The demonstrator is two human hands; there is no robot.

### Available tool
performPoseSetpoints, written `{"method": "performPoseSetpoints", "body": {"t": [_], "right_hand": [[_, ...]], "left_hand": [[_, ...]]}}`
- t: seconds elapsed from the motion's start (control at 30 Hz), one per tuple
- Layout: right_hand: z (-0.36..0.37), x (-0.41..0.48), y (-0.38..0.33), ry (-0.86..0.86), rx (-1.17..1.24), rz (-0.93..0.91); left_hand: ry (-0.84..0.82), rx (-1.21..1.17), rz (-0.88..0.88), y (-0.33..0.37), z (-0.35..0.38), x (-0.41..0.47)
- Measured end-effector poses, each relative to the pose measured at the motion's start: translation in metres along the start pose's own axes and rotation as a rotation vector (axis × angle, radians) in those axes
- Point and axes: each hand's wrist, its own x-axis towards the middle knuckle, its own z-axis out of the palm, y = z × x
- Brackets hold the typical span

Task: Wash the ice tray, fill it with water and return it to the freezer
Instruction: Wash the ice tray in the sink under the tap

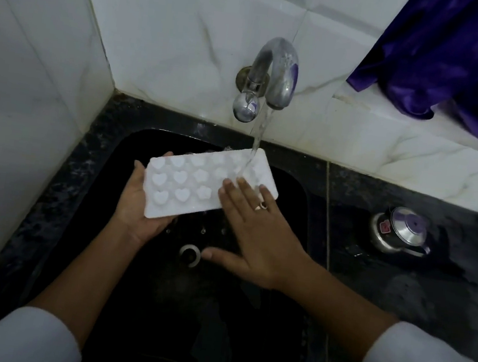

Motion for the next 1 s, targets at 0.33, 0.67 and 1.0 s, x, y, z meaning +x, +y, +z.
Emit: {"method": "performPoseSetpoints", "body": {"t": [0.33, 0.67, 1.0], "right_hand": [[0.004, 0.006, 0.002, 0.019, 0.015, 0.001], [0.015, 0.019, 0.001, 0.040, 0.108, 0.051], [0.017, 0.052, 0.020, 0.039, 1.182, 0.389]], "left_hand": [[0.011, -0.001, 0.030, 0.015, -0.020, -0.005], [0.052, -0.030, 0.027, 0.020, -0.038, -0.018], [-0.107, -0.147, -0.153, 0.029, -0.077, -0.028]]}}
